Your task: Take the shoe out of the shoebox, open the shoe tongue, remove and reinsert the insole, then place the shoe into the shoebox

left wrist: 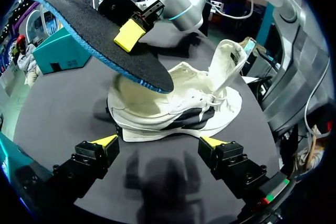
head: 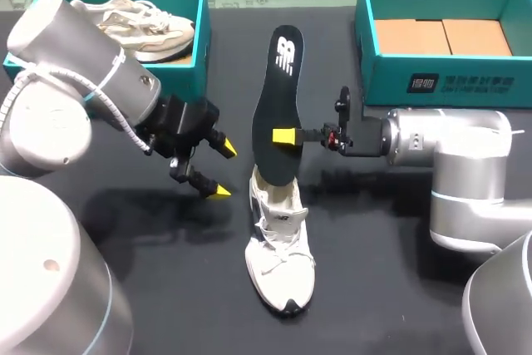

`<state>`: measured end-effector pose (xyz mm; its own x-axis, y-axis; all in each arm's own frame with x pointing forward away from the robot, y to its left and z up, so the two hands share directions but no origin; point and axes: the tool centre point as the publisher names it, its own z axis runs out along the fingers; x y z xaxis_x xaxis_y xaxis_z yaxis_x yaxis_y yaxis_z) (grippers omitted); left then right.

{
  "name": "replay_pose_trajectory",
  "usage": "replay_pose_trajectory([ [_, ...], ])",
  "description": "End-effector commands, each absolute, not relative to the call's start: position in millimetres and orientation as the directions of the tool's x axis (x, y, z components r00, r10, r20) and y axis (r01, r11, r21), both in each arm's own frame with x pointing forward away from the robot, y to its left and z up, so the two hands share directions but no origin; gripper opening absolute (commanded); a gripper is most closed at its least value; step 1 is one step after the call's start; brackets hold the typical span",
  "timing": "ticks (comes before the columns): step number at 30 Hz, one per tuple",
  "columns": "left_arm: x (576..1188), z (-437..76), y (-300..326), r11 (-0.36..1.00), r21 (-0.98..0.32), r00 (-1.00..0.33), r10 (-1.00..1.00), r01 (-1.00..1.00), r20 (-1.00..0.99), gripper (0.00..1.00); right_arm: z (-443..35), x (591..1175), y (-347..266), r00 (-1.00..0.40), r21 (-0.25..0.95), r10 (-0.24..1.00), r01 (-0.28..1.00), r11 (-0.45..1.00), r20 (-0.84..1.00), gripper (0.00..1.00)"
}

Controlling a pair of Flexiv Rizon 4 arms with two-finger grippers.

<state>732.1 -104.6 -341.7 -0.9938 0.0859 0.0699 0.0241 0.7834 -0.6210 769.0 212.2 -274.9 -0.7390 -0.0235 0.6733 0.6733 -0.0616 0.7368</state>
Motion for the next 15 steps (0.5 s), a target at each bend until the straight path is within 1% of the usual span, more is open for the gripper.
replay_pose_trajectory([
  [1, 735.4, -347.8, -118.1, 0.804, -0.594, -0.993, 0.1, 0.04, 0.068, 1.0, -276.9, 772.3, 216.0, -0.742, 0.74, -0.033, 0.67, -0.059, 0.67, 0.0],
  [15, 733.3, -365.4, -131.6, 0.846, -0.531, -0.994, 0.092, 0.052, 0.05, 1.0, -277.1, 772.8, 217.4, -0.754, 0.752, -0.03, 0.657, -0.043, 0.657, 0.0],
])
